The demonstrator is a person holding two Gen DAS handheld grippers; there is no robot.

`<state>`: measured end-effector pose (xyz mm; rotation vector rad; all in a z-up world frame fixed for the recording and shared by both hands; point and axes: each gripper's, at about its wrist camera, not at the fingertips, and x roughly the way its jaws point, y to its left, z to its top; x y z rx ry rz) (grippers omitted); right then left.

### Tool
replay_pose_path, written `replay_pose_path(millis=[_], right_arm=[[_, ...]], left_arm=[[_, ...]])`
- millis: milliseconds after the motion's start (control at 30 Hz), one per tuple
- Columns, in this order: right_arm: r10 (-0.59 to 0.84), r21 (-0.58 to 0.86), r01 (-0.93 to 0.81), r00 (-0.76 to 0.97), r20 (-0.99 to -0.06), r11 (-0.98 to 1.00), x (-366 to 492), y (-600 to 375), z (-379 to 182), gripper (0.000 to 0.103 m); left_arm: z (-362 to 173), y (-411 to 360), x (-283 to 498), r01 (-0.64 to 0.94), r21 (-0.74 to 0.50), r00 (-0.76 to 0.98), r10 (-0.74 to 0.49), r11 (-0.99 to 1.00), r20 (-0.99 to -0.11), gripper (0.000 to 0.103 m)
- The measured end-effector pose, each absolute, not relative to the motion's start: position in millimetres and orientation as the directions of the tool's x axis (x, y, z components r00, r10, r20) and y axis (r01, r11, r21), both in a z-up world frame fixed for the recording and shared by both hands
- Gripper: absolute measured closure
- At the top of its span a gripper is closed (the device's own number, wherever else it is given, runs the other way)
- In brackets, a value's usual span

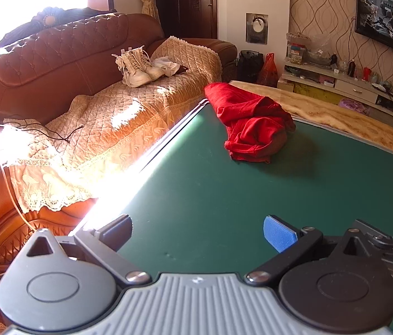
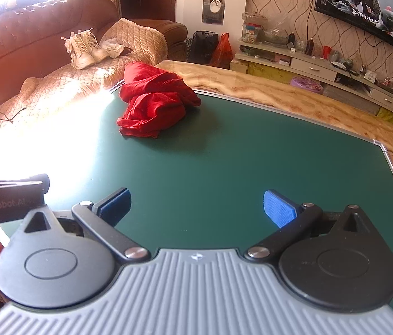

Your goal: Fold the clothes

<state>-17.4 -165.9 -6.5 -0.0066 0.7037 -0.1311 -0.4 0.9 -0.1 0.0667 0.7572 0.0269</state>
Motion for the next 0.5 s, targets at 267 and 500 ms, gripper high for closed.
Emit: replay_pose_path(millis=[267, 500], right_arm=[[-0.082, -0.049, 0.067, 0.751, -0.655, 0.997, -33.5, -156.8, -4.1, 0.0], [-0.045, -0.04, 0.024, 0.738, -0.673, 0.999, -32.2, -144.6, 1.0, 0.0]], left_arm=[[-1.5, 16.6, -6.6, -0.017, 0.02, 0.723, 0.026, 1.0, -0.69, 0.0], [-2.8, 30.3, -12.1, -0.031, -0.025, 0.721, 0.006, 0.999, -0.693, 0.0]])
